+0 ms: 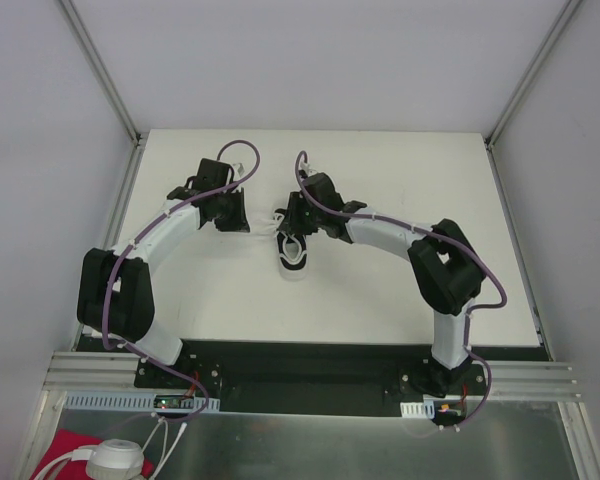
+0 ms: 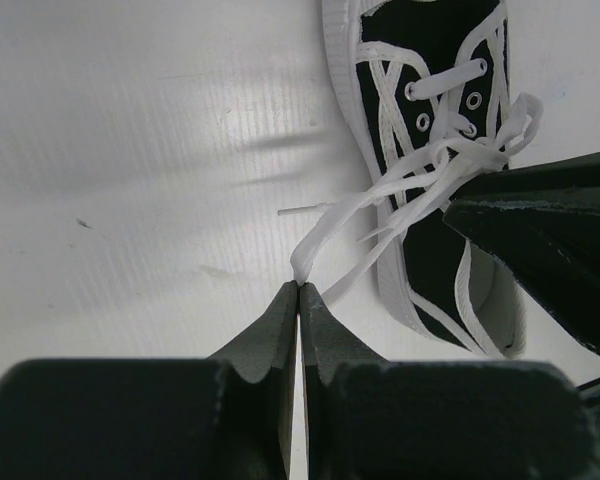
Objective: Tie the shoes
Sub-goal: Tie the shoelace on the shoe.
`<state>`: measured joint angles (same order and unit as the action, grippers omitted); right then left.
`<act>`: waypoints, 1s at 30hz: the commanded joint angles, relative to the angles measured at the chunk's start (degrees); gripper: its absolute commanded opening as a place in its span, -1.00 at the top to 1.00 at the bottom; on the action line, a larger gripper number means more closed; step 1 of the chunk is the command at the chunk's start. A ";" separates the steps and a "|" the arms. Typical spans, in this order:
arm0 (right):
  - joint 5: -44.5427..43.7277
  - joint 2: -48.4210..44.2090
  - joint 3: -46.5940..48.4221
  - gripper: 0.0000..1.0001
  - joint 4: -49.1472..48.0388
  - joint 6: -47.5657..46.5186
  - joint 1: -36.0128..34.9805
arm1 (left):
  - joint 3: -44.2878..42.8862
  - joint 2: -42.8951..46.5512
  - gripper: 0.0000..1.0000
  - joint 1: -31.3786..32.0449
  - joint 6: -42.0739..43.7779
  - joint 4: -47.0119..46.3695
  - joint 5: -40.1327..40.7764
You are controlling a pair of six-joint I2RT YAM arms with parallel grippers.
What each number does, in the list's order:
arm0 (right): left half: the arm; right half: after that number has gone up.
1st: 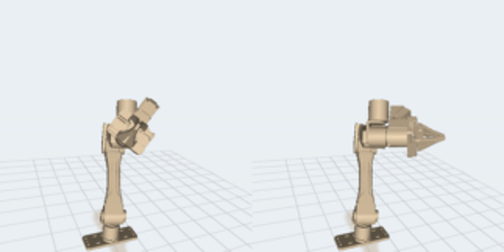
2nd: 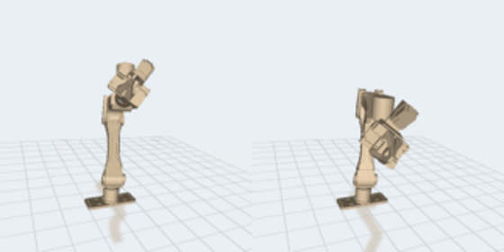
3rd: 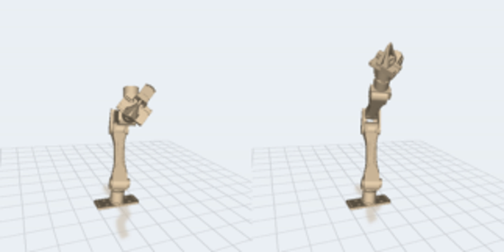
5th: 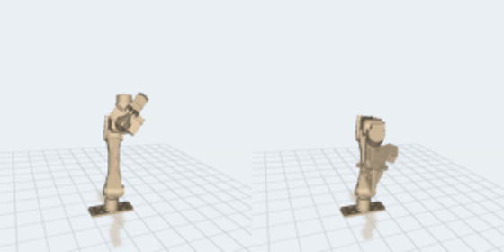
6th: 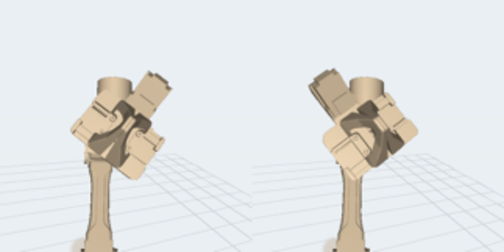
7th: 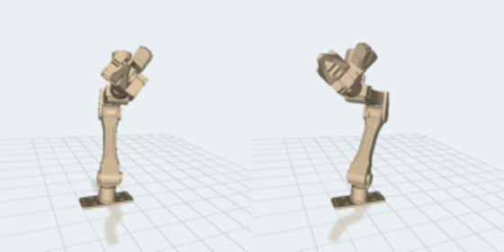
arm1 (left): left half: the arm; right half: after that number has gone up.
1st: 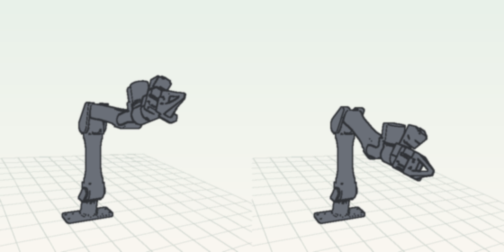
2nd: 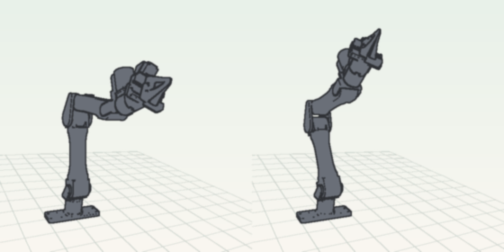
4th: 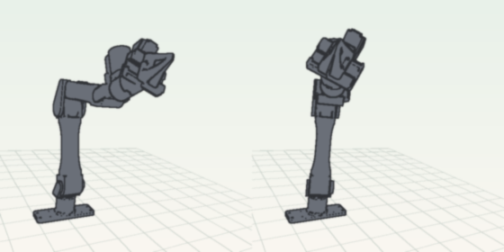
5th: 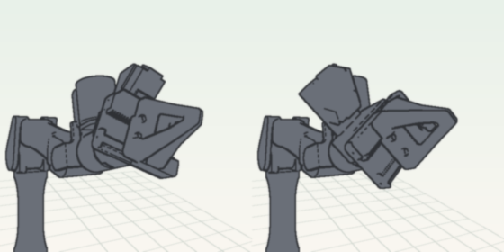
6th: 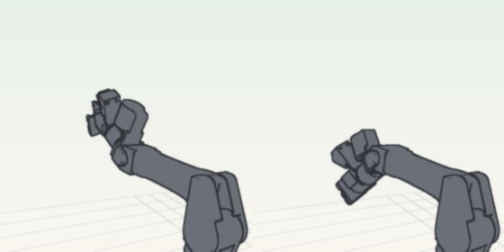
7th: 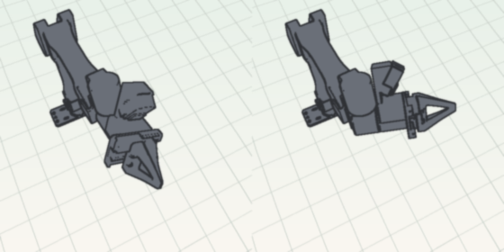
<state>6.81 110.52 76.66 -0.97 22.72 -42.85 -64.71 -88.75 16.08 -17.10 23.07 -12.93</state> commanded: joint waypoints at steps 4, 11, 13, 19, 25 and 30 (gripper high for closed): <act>-2.50 1.63 3.49 0.55 0.71 1.10 -0.13 | 0.72 3.06 1.00 0.10 0.32 0.13 0.62; -3.38 1.80 3.49 0.51 0.71 1.98 -0.13 | 0.72 3.06 1.00 0.01 0.32 0.13 0.53; -3.82 2.24 3.67 0.50 0.71 2.06 -0.21 | 0.72 3.06 1.00 0.01 0.32 0.13 0.27; -3.82 3.30 4.81 0.70 0.71 2.42 -0.22 | 0.90 3.32 1.00 0.01 0.40 0.13 0.27; -3.82 2.77 4.11 0.98 0.71 2.51 -0.13 | 0.81 3.32 1.00 0.10 0.40 0.13 0.36; -4.00 -0.12 1.13 0.98 -1.21 2.42 -0.13 | 0.90 3.23 1.00 0.10 0.23 0.05 0.45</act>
<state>3.84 113.21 79.29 0.08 24.86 -42.89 -64.64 -87.94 16.08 -17.10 23.03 -12.93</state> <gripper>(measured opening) 0.015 0.006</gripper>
